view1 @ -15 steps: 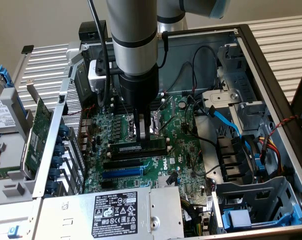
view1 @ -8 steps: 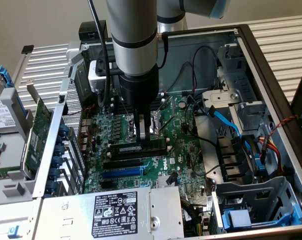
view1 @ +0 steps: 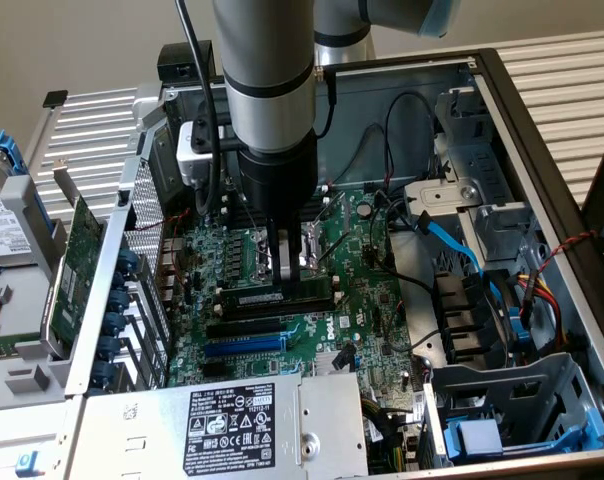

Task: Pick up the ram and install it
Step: 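Insert the ram into the slot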

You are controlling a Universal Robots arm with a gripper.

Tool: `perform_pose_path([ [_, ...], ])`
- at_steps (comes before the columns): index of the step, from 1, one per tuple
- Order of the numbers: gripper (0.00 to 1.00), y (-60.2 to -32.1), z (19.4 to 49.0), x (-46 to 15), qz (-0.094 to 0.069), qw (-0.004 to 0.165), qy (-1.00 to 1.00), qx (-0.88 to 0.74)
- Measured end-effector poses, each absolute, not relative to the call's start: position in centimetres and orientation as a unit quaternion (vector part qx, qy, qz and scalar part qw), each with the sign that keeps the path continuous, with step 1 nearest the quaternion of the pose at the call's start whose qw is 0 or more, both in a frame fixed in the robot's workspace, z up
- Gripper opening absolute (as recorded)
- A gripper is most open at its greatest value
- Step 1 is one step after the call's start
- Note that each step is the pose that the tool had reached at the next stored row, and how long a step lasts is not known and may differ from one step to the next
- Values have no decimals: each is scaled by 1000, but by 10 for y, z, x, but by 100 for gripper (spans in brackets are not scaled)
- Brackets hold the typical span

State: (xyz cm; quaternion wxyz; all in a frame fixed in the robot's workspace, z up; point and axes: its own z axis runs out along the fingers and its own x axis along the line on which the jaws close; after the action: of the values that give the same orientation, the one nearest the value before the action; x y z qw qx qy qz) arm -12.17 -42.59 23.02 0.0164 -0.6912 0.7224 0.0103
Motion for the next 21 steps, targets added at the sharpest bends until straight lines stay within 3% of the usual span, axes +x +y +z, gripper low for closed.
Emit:
perform_pose_path([
  [15, 12, -426, 225, -122, 10, 16, 722, -691],
  [21, 21, -426, 227, -122, 10, 16, 722, -691],
])
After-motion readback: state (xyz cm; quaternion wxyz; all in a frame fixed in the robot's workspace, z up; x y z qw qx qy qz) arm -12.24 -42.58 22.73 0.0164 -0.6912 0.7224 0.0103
